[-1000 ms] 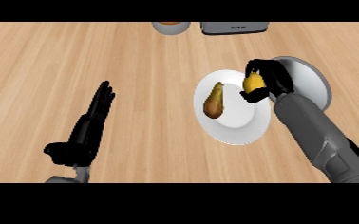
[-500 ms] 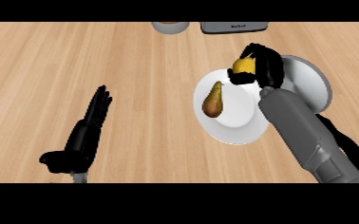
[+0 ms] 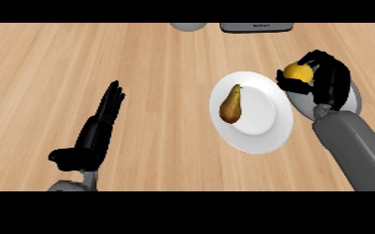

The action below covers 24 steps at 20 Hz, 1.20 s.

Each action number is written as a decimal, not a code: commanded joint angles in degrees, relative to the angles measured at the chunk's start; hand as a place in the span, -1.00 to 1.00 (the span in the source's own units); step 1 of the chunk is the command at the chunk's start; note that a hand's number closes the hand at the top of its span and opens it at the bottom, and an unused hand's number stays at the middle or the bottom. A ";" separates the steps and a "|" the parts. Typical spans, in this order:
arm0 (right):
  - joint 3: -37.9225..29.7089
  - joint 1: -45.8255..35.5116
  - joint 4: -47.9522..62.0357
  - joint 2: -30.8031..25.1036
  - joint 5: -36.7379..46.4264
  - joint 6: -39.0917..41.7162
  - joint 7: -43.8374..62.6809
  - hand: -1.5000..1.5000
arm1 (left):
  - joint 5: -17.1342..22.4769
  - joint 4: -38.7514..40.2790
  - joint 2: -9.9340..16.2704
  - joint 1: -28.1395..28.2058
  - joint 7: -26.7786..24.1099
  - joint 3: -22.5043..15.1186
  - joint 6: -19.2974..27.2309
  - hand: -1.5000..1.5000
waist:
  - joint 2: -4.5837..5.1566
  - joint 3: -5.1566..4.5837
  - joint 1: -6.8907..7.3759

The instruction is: Pick the lemon from the plate and place it in the pan

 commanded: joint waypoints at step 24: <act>-21.85 -11.31 43.72 -7.55 -13.56 20.86 -30.52 -1.00 | -1.52 -1.07 -2.64 -2.09 1.05 -1.05 -3.47 0.00 | 2.32 0.44 6.49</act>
